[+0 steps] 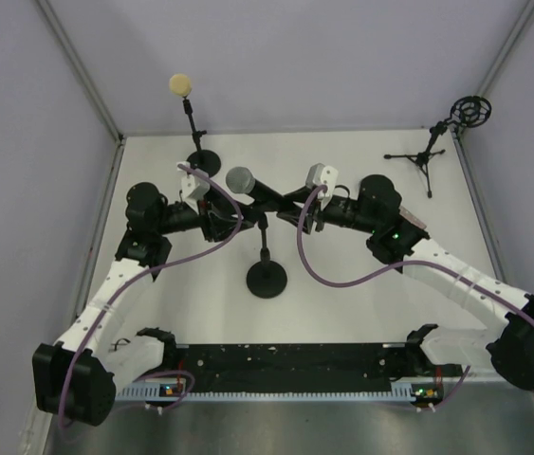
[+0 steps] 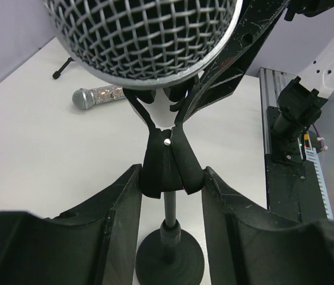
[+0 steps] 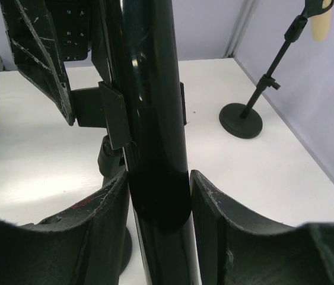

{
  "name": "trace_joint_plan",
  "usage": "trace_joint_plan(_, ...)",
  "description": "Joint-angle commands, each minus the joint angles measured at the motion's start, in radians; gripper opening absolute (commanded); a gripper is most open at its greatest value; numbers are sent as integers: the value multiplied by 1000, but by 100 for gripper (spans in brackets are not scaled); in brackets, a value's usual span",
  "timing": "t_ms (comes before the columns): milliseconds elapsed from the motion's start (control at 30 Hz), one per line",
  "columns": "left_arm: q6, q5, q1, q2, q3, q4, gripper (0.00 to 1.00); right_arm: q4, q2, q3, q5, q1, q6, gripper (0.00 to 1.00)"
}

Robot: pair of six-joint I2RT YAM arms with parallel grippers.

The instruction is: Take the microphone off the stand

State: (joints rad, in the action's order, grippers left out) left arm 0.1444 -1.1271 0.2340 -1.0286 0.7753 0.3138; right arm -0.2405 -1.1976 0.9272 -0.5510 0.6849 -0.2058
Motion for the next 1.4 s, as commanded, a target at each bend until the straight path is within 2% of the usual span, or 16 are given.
trace_joint_plan(0,15,-34,-7,33,-10,62,46,-62,32,-5,-3,11,9,44)
trace_joint_plan(167,18,-37,-10,39,-22,71,43,-68,38,-8,9,13,9,43)
trace_joint_plan(433,21,-51,-16,50,-38,84,46,-82,38,-19,3,11,14,43)
trace_joint_plan(500,26,-53,-18,48,-41,91,42,-83,39,-19,-1,11,14,43)
trace_joint_plan(600,32,-56,-18,48,-42,99,42,-83,35,-24,-4,11,14,43)
trace_joint_plan(667,38,-59,-18,48,-44,107,46,-83,35,-22,-9,11,14,43)
trace_joint_plan(767,55,-65,-19,48,-47,125,63,-83,36,-22,-12,11,14,43)
trace_joint_plan(800,60,-66,-19,47,-45,133,65,-83,35,-24,-12,11,14,43)
trace_joint_plan(1367,95,-59,-18,22,-42,186,69,-83,38,-19,-33,11,20,43)
